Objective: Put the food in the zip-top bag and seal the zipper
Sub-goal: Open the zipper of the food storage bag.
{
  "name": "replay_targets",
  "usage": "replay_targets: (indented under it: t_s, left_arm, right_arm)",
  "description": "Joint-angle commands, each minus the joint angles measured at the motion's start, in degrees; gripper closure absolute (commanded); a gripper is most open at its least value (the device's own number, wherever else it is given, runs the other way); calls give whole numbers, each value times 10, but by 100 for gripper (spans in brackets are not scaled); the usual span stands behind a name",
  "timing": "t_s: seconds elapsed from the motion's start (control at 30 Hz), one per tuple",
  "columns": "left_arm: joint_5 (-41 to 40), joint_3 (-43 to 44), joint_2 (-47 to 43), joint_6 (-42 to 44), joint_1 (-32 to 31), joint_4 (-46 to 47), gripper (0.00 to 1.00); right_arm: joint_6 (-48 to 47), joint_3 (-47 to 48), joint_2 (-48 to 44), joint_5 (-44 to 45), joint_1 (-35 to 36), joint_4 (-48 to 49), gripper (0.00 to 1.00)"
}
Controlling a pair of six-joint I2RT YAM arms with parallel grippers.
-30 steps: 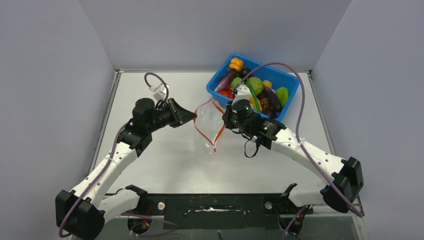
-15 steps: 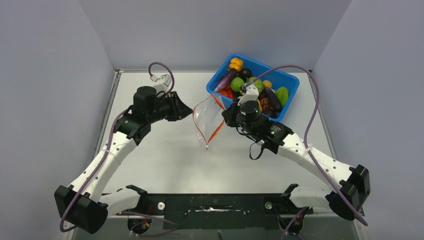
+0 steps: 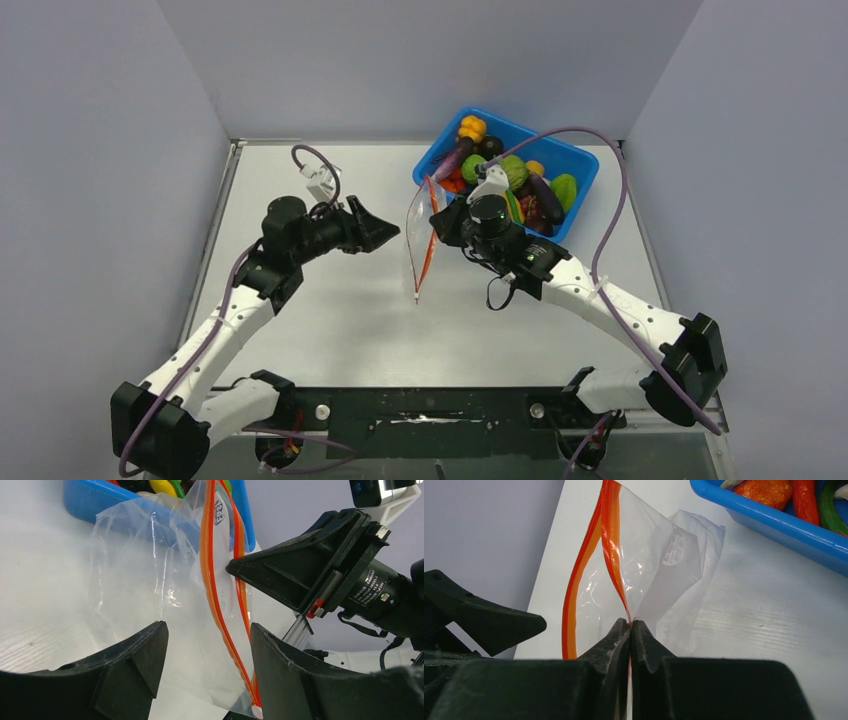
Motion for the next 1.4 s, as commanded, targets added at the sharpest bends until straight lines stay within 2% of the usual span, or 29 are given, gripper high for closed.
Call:
replay_targets:
  t_s: [0.0,0.17,0.23,0.4,0.53,0.67,0.87,0.97,1.03,1.13,1.27,1.37]
  left_arm:
    - [41,-7,19,-29,1,123,39]
    - [24,8,69,-41,-18,122,39]
    - [-20,27,83,-16,-34,84,40]
    - [-151,61,97,48,-58,5,48]
    - [-193,63,83,58,-60,-1,64]
    - [-249,69,56,85,-62,-17,100]
    - [-388,94,-3,161,-61,-71,100]
    - [-446,105,-18,196,-61,-82,100]
    - [-470,115,-15,205,-60,-97,100]
    - [-459,114,-13,207,-62,-110,100]
    - [-394,81,-26,201,-62,-98,100]
    - [-350,48,-55,211,-63,-74,100]
  right_arm:
    - [18,30,-2,6,-1,58,100]
    - [18,47,16,2,1,57,100]
    - [20,47,20,3,3,59,100]
    - [17,43,20,0,4,59,100]
    - [5,37,18,-4,4,55,100]
    - [-20,27,9,-1,0,50,100]
    - [-52,-12,-33,13,-45,-10,100]
    - [-45,-74,-65,-17,-80,18,100]
    - [-64,-101,-67,-18,-76,47,100]
    - [-67,-112,-38,-46,-71,56,100]
    - [-67,-123,-26,-93,-70,95,100]
    - [-94,-127,-25,-167,-71,146,99]
